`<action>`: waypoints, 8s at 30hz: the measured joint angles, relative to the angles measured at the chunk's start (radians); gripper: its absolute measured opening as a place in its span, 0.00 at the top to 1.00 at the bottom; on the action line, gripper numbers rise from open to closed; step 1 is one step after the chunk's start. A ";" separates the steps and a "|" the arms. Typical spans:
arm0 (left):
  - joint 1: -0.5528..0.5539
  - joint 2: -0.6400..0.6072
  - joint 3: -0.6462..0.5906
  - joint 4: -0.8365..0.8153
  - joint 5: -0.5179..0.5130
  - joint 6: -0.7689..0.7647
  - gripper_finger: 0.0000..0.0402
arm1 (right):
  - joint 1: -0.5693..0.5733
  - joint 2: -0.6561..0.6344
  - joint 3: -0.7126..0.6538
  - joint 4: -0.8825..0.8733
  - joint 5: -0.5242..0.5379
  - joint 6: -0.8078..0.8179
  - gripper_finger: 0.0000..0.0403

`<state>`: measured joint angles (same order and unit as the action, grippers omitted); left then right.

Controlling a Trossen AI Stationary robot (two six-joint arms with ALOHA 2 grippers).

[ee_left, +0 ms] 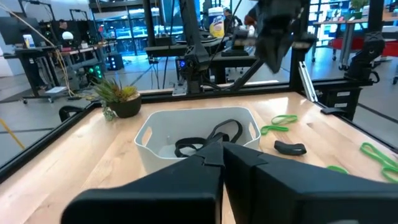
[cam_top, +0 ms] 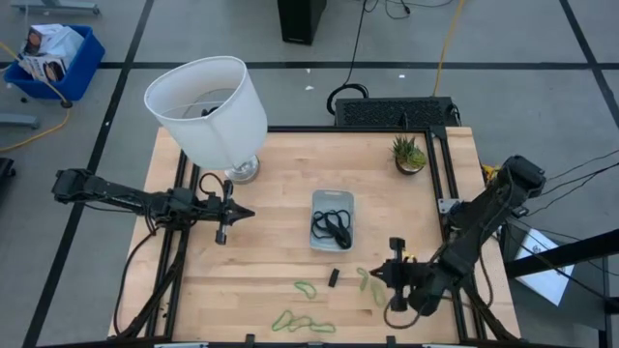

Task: Pick and place rubber bands into bin
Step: Put the green rubber band into the gray container

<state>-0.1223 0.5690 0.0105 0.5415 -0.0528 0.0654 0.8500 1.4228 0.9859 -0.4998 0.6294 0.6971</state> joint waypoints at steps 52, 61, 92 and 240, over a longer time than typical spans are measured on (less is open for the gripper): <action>0.000 0.000 0.000 -0.015 0.000 -0.038 0.90 | -0.031 0.254 -0.167 0.165 -0.344 0.422 0.98; 0.000 0.000 0.000 -0.016 0.000 -0.037 0.90 | -0.038 0.148 -0.107 0.192 -0.267 0.192 1.00; 0.000 0.000 0.000 -0.045 0.000 -0.037 0.90 | -0.026 0.225 -0.053 0.065 -0.470 0.226 0.56; 0.000 0.000 0.000 -0.068 -0.106 0.057 0.90 | -0.692 0.068 -0.436 1.134 -0.418 -0.658 0.51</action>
<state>-0.1223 0.5692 0.0109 0.4735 -0.1590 0.1223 0.1581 1.4909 0.5503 0.6346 0.2111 0.0391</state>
